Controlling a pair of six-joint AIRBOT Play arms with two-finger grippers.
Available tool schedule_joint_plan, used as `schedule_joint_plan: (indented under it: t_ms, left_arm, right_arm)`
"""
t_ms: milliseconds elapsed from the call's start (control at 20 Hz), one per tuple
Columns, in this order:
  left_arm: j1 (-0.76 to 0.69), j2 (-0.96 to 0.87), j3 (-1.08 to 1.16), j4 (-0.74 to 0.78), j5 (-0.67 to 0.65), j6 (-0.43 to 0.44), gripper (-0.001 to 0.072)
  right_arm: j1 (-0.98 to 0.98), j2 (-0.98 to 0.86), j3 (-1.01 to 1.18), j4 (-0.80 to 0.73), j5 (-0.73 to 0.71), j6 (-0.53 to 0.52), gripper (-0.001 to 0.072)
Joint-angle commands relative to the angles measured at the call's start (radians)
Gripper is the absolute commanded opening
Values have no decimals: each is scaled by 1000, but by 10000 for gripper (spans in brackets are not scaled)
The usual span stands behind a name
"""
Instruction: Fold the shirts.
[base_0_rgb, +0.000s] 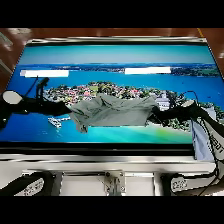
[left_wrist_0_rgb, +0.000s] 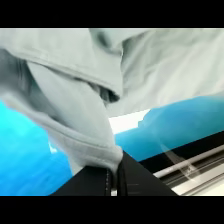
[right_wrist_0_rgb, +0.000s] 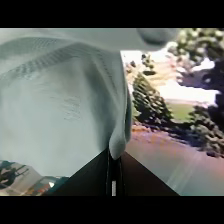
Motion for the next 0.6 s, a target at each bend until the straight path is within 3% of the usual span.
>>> schedule_joint_plan:
  t_ms: [0,150,300,400,550]
  left_arm:
    - [66,4,158,4,-68,39,34]
    - [126,42,367,3,-148,43,34]
    - [140,131,689,20,-167,77,34]
    - [140,197,916,112,-131,31,34]
    - [139,296,1097,306,-85,-162,34]
  right_arm:
    - [23,43,40,101,66,-104,59]
    - [21,209,186,237,138,-263,59]
    - [12,440,435,298,107,-270,59]
    - [-1,603,592,228,-5,-204,59]
    - [-2,804,745,-57,-146,-9,58]
